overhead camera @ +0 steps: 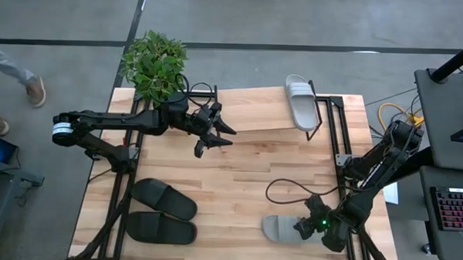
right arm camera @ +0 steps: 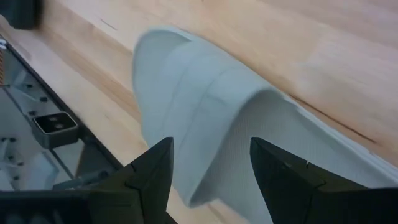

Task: Pick and place slides into the shelf
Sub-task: Put the gray slide on the shelf

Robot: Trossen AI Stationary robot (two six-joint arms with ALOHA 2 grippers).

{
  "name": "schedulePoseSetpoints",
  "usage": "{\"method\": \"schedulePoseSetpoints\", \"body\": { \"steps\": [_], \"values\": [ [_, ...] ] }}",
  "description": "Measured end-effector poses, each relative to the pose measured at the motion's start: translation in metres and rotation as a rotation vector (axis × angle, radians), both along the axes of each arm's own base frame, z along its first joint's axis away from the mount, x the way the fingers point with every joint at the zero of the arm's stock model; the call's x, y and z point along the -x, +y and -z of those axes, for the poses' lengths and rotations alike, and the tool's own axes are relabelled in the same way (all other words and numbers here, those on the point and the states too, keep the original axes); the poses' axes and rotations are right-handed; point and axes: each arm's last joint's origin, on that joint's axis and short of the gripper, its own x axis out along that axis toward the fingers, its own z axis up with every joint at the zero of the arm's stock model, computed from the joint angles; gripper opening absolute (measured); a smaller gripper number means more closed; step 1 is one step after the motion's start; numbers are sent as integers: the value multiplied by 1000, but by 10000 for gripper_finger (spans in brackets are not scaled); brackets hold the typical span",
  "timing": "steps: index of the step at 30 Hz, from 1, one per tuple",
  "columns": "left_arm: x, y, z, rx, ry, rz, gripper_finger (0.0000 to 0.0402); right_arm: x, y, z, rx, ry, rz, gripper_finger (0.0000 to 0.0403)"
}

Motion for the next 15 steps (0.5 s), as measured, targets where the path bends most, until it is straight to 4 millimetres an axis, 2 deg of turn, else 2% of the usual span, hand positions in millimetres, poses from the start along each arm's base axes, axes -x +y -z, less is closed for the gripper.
{"method": "schedulePoseSetpoints", "body": {
  "steps": [15],
  "values": [
    [0,0,4,2,12,0,160,-6,6,11,36,-32,25,203]
  ]
}}
